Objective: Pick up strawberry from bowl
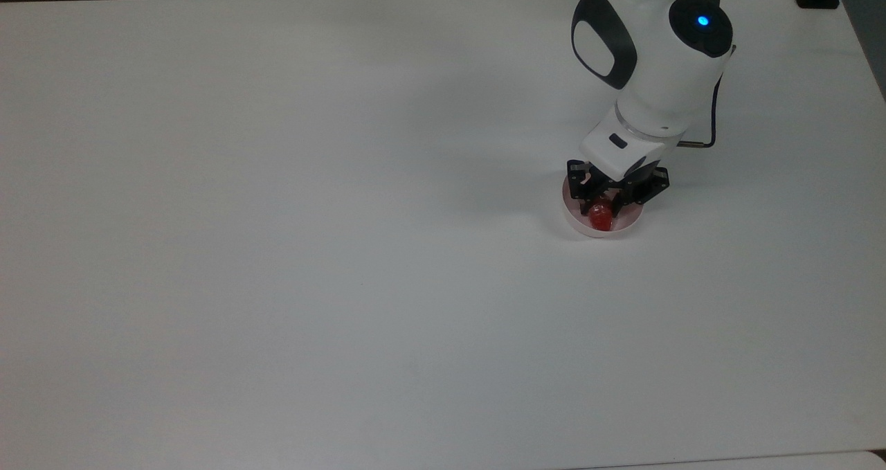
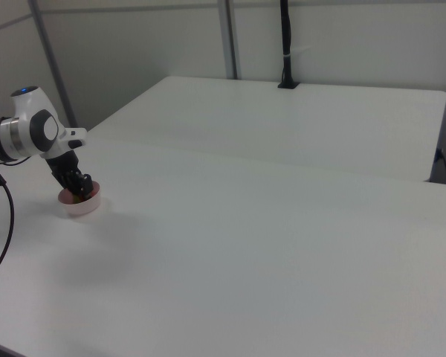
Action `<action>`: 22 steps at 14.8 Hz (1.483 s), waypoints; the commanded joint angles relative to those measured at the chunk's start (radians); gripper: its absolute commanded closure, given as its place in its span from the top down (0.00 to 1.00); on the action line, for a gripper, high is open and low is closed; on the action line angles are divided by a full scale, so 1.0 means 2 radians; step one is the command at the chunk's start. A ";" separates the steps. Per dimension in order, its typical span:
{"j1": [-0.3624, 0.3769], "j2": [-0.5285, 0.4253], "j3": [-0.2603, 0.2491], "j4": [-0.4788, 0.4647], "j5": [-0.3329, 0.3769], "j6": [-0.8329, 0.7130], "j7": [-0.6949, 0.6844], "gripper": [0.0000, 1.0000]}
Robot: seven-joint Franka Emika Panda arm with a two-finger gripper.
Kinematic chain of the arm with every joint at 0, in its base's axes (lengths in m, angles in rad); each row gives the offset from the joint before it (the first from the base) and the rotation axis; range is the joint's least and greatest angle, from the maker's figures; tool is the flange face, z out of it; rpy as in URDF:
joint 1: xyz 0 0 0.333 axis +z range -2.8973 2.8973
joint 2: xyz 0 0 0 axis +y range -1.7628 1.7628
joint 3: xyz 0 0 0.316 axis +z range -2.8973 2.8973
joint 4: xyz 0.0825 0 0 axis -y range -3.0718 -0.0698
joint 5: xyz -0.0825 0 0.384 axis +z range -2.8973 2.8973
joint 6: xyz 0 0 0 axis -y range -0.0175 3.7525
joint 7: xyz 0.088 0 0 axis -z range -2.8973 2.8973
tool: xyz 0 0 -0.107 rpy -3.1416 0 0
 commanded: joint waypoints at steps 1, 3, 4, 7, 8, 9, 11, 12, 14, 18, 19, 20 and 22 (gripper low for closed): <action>0.004 0.002 -0.003 0.006 -0.009 0.007 -0.004 0.32; 0.004 -0.006 -0.003 0.007 -0.008 0.005 -0.004 0.32; 0.003 -0.026 -0.003 0.010 -0.005 0.001 -0.004 0.32; -0.006 -0.085 -0.009 0.006 0.002 -0.017 -0.020 0.32; -0.022 -0.092 -0.013 0.008 0.010 -0.043 -0.050 0.32; -0.037 -0.097 -0.013 0.008 0.013 -0.048 -0.073 0.32; -0.074 -0.091 -0.041 0.004 0.012 -0.045 -0.124 0.33; -0.088 -0.088 -0.049 -0.002 0.012 -0.044 -0.147 0.33; -0.132 -0.083 -0.059 -0.019 0.011 -0.044 -0.195 0.34; -0.157 -0.045 -0.076 -0.037 0.006 -0.038 -0.241 0.36; -0.159 -0.037 -0.076 -0.041 0.005 -0.034 -0.241 0.36; -0.159 -0.030 -0.076 -0.042 0.005 -0.026 -0.240 0.36; -0.159 -0.030 -0.076 -0.042 0.006 -0.016 -0.235 0.40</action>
